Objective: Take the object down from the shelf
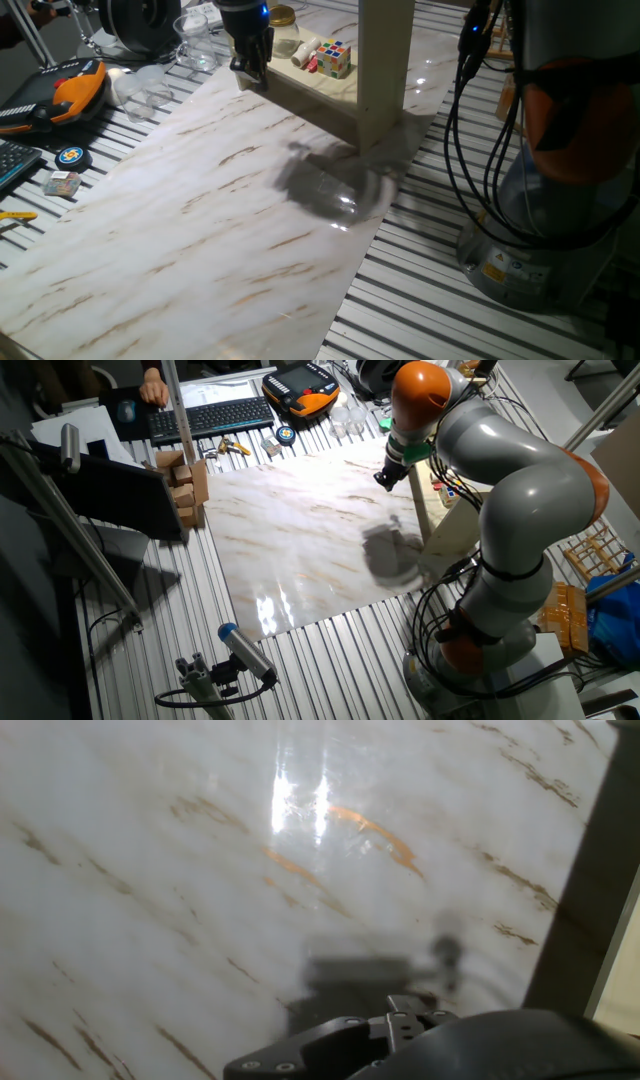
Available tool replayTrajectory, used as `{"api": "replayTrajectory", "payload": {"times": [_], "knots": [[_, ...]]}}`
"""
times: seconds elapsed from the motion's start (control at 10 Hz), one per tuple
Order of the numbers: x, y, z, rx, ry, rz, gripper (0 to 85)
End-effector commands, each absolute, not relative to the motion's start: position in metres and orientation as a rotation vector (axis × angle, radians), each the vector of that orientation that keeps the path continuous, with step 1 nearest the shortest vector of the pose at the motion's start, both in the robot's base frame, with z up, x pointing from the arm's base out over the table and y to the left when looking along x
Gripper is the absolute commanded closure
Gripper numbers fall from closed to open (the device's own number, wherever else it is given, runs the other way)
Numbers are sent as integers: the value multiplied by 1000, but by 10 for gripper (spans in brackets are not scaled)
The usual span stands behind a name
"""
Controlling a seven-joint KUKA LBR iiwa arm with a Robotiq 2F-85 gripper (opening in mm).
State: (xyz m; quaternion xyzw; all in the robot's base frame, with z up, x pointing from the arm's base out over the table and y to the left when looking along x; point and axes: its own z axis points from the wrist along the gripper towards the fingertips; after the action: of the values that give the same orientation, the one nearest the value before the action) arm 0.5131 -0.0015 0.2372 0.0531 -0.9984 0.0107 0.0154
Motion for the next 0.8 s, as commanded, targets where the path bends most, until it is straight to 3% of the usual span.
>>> {"api": "replayTrajectory", "payload": {"times": [0.0,0.7], "knots": [[512,-4,236,165,-3109,26,850],[501,-40,233,181,-3132,7,850]]}}
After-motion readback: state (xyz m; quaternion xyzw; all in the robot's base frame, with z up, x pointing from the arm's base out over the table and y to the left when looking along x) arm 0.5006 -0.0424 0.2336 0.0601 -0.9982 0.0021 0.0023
